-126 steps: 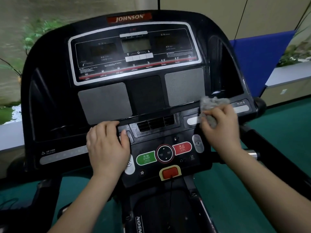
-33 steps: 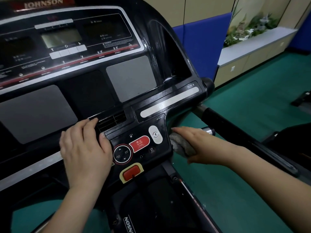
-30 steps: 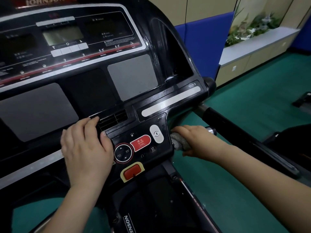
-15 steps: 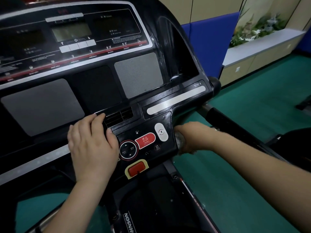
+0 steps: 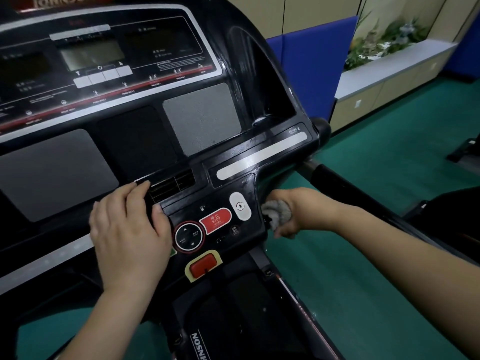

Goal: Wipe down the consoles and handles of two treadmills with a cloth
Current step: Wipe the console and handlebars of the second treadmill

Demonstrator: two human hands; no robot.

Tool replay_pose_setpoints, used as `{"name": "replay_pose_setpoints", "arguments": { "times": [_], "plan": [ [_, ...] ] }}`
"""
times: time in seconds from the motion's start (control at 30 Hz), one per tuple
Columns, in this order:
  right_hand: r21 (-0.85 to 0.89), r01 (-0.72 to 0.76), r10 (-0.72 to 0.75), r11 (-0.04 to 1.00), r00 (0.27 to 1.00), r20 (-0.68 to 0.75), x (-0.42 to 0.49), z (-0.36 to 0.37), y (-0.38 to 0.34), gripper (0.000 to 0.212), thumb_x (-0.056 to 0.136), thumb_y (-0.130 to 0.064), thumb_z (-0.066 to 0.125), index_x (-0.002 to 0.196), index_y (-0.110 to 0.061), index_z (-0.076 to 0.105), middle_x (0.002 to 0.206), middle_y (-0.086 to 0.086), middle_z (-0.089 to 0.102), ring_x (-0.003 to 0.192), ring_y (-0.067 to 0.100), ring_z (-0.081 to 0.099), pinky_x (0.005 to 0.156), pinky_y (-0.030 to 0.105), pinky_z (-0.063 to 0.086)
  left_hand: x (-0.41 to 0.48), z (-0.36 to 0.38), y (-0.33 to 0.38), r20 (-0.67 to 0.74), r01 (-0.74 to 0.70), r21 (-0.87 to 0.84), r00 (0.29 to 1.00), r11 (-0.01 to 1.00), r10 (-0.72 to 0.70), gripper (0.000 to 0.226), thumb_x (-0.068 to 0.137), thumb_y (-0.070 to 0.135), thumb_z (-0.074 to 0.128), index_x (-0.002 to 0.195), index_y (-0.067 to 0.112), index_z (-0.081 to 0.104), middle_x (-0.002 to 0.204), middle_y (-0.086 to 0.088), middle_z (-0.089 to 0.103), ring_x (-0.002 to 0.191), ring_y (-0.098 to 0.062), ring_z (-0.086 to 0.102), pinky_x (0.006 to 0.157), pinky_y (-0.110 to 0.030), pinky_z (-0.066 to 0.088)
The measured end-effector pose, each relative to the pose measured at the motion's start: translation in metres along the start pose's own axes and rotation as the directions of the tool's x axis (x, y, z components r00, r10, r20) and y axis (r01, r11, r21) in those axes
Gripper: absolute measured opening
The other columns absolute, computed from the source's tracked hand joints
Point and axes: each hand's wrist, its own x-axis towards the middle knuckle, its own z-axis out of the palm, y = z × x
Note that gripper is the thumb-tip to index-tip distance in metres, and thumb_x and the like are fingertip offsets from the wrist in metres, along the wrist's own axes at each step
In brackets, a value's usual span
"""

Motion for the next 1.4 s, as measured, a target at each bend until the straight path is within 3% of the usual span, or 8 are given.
{"name": "replay_pose_setpoints", "arguments": {
  "times": [0.2,0.37,0.5,0.67,0.77,1.0,1.27,1.4],
  "plan": [
    [0.163,-0.083,0.128,0.983,0.95,-0.286,-0.031,0.018,0.065,0.062,0.055,-0.036,0.09,0.108,-0.028,0.057,0.101,-0.01,0.059,0.095,0.014,0.058,0.078,0.025,0.043,0.001,0.001,0.001,-0.001,-0.003,0.0,1.0,1.0,0.003,0.044,0.088,0.026,0.043,0.127,0.009,0.051,0.126,-0.013,0.05,0.121,-0.032,0.04,0.114,-0.049,0.022],
    [0.498,-0.148,0.424,0.854,0.753,-0.504,-0.041,0.053,0.047,0.065,0.062,-0.012,0.086,0.117,-0.027,0.053,0.106,-0.01,0.056,0.093,0.007,0.054,0.075,0.02,0.042,0.0,0.001,0.002,-0.005,0.003,0.003,1.0,1.0,-0.003,0.044,0.088,0.026,0.042,0.128,0.009,0.05,0.126,-0.013,0.05,0.12,-0.033,0.04,0.113,-0.05,0.022],
    [0.922,-0.082,0.798,0.378,0.534,-0.28,-0.048,0.084,0.025,0.056,0.078,-0.006,0.072,0.122,-0.027,0.045,0.102,-0.006,0.063,0.077,0.003,0.063,0.059,0.022,0.052,0.0,0.003,0.002,-0.023,-0.012,0.001,1.0,1.0,0.012,0.044,0.087,0.025,0.044,0.126,0.008,0.052,0.124,-0.014,0.051,0.119,-0.034,0.042,0.113,-0.05,0.023],
    [0.982,0.161,0.678,-0.1,0.733,-0.051,-0.048,0.099,0.016,0.069,0.076,-0.035,0.078,0.131,-0.018,0.041,0.113,0.009,0.063,0.09,0.018,0.068,0.07,0.03,0.056,0.0,0.004,0.001,-0.042,-0.023,-0.009,0.999,1.0,0.022,0.044,0.087,0.023,0.044,0.126,0.006,0.051,0.125,-0.016,0.051,0.119,-0.036,0.042,0.111,-0.053,0.025],
    [0.891,0.348,0.714,-0.292,0.699,-0.039,-0.035,0.081,0.013,0.066,0.085,-0.062,0.05,0.136,-0.021,0.042,0.119,0.007,0.06,0.098,0.02,0.065,0.086,0.043,0.054,-0.001,0.005,0.002,-0.05,-0.028,-0.008,0.998,1.0,0.028,0.043,0.087,0.022,0.045,0.126,0.006,0.051,0.125,-0.016,0.05,0.119,-0.036,0.041,0.109,-0.054,0.026],
    [0.936,0.341,0.951,-0.093,0.31,-0.019,0.003,0.072,-0.008,0.04,0.101,-0.034,0.037,0.141,-0.032,0.034,0.128,0.006,0.053,0.106,0.02,0.056,0.101,0.05,0.046,-0.001,0.006,0.003,-0.055,-0.028,0.0,0.998,1.0,0.028,0.043,0.086,0.021,0.045,0.126,0.005,0.051,0.125,-0.017,0.05,0.119,-0.037,0.04,0.109,-0.054,0.026],
    [0.87,0.312,0.817,-0.381,0.554,0.16,0.002,0.098,-0.062,0.04,0.1,-0.037,0.04,0.133,-0.016,0.041,0.118,0.011,0.061,0.105,0.028,0.062,0.096,0.05,0.049,-0.001,0.007,0.002,-0.051,-0.03,0.002,0.998,1.0,0.03,0.042,0.087,0.022,0.043,0.125,0.005,0.051,0.125,-0.018,0.051,0.118,-0.038,0.042,0.106,-0.057,0.028],
    [0.802,0.473,0.869,-0.365,0.483,0.11,-0.007,0.077,-0.031,0.028,0.102,-0.03,0.038,0.11,-0.008,0.053,0.097,0.014,0.064,0.079,0.021,0.065,0.082,0.045,0.055,-0.002,0.006,0.003,-0.064,-0.04,-0.011,0.997,0.999,0.04,0.042,0.087,0.02,0.044,0.125,0.003,0.052,0.124,-0.019,0.051,0.117,-0.039,0.041,0.107,-0.056,0.028]
  ]
}}
